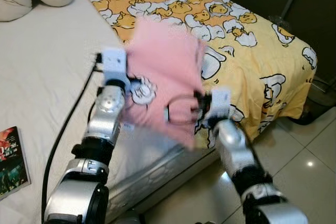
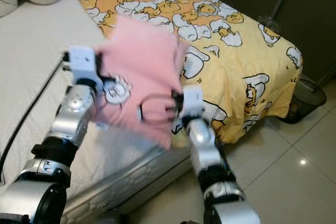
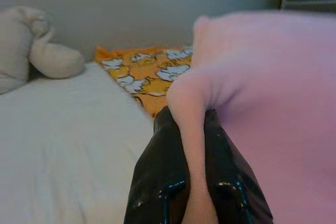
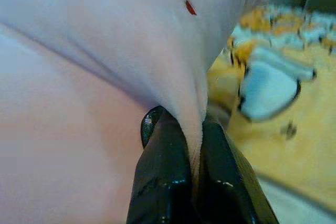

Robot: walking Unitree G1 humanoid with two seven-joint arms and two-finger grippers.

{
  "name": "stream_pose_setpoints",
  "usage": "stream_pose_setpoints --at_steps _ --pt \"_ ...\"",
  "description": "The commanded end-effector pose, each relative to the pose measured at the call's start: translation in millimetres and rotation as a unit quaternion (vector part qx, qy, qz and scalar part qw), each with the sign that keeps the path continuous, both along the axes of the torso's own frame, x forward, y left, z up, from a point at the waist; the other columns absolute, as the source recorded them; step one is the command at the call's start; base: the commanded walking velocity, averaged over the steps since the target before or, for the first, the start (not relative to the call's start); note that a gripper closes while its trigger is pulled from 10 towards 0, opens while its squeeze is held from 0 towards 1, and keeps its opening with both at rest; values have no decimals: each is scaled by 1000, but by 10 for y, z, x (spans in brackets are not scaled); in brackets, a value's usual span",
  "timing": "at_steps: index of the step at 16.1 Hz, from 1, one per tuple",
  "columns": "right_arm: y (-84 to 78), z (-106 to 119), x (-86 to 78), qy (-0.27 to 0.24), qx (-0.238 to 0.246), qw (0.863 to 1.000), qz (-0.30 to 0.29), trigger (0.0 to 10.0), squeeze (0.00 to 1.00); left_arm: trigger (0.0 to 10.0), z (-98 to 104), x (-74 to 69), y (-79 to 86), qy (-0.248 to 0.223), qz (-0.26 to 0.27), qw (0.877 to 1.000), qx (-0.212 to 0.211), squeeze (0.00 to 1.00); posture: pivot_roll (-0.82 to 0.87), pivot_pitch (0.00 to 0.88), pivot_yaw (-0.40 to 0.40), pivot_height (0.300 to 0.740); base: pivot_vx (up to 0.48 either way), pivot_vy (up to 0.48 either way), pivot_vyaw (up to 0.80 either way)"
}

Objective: Clean up the room

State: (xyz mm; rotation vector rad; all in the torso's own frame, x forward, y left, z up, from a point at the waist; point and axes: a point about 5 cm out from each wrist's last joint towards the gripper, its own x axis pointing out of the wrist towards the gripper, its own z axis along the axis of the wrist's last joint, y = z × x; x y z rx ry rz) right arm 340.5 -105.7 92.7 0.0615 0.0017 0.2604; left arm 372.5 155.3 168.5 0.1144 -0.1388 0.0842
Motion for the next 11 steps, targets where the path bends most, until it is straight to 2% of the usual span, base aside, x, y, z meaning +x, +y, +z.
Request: stream_pose_setpoints --at_steps 1,2,11 --pt "-355 735 92 -182 -134 974 27 0 0 10000 291 -29 431 -70 104 992 -27 0 44 0 -22 740 0 0 0" --pt "-320 789 114 -190 -141 971 29 0 0 10000 246 -45 456 -62 114 991 -32 0 47 0 -24 740 0 480 0" --pt "-320 789 114 -190 -141 971 29 0 0 10000 246 -45 456 -62 114 991 -32 0 47 0 -24 740 0 480 0"
